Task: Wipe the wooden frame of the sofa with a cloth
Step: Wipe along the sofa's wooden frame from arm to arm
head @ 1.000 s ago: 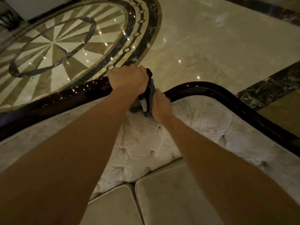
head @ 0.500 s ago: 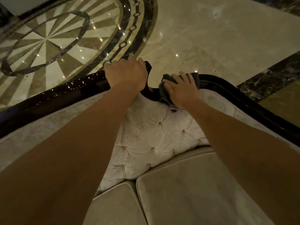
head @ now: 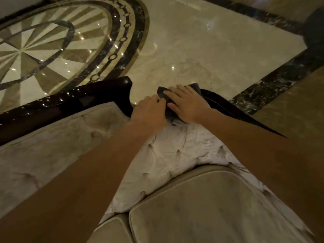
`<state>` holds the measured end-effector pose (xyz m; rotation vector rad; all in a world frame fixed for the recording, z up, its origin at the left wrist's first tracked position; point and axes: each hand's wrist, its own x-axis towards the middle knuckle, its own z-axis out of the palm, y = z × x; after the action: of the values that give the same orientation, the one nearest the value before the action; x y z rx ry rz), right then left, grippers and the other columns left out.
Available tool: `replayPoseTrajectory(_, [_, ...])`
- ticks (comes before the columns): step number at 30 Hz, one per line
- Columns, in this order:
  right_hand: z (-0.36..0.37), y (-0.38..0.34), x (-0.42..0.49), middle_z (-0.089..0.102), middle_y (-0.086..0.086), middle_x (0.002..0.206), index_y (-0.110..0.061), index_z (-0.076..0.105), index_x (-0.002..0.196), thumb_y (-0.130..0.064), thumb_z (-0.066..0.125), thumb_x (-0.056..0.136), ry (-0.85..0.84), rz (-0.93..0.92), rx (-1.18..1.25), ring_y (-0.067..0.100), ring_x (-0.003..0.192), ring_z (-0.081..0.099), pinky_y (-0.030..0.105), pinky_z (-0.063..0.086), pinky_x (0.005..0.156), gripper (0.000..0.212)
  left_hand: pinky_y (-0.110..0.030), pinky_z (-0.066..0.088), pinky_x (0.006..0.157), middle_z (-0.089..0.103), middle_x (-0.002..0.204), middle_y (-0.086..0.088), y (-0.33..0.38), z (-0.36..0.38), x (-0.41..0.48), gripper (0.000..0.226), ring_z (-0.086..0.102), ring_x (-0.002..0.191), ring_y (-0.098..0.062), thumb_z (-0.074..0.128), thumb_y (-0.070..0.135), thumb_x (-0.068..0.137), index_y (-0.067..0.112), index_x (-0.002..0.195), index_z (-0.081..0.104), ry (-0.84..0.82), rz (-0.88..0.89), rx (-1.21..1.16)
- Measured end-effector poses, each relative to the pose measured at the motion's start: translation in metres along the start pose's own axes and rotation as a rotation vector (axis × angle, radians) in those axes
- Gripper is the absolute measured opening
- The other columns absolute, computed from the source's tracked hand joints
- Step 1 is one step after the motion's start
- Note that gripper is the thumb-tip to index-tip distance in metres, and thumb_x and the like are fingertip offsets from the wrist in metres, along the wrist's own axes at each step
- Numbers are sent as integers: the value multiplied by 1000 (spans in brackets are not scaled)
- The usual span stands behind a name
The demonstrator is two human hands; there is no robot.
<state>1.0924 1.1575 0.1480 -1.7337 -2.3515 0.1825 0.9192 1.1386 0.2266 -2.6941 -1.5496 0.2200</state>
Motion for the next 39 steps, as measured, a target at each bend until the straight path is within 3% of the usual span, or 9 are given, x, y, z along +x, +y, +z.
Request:
replayPoseTrajectory(2, [0,23,-14,42,9,153,-16,33,152,-44,25,106,76,130,7,33,142,36,46,26,118,54,-42,42,87,56,124,-14,4,19,12,30,54,110,-33,42,26,100,9,124,49,-20,-166,-31])
replayPoseTrajectory(6, [12,45,-38,44,12,152,-13,32,152,-43,27,106,178,326,52,35,138,40,46,29,116,55,-47,40,90,60,118,-18,14,40,35,47,58,105,-38,31,46,102,7,122,47,69,-218,-87])
replayPoseTrajectory(13, [40,89,-129,43,16,152,-15,25,153,-46,26,105,144,678,132,37,138,41,48,28,117,58,-65,14,113,25,156,-26,86,53,80,75,22,141,-49,13,64,96,16,154,15,36,-164,44])
replayPoseTrajectory(20, [30,123,-241,38,10,154,-16,15,157,-51,17,104,-78,786,-50,33,138,37,46,29,117,63,-68,10,113,47,145,-17,199,71,111,71,31,137,-46,9,60,97,20,134,53,-43,184,164])
replayPoseTrajectory(24, [22,118,-290,29,12,160,-17,10,158,-51,18,104,-127,893,-72,36,145,27,49,18,121,65,-64,13,113,57,131,-19,285,103,97,58,44,125,-45,16,52,99,18,122,57,-142,343,84])
replayPoseTrajectory(28, [5,142,-306,55,12,138,-16,38,145,-50,21,103,-92,938,-55,37,126,49,51,30,111,57,-65,23,108,63,110,-27,332,124,78,46,53,108,-46,27,40,98,8,102,61,-53,335,-4])
replayPoseTrajectory(31, [-2,146,-357,67,11,114,-14,54,121,-49,22,102,25,1070,-100,36,106,59,51,40,101,51,-67,19,108,60,114,-30,331,129,79,53,50,112,-49,24,45,100,6,108,58,-26,318,1])
replayPoseTrajectory(35, [1,139,-358,61,12,129,-17,44,139,-50,20,102,3,1120,-61,37,118,54,53,34,108,56,-64,13,112,52,131,-29,351,120,74,57,40,126,-47,18,47,101,7,123,52,-82,290,7])
replayPoseTrajectory(39, [8,142,-341,52,8,142,-30,28,153,-48,17,103,21,962,-82,36,120,51,52,32,107,54,-59,18,113,54,132,-23,373,124,63,44,43,125,-42,23,38,100,11,124,50,-48,356,23])
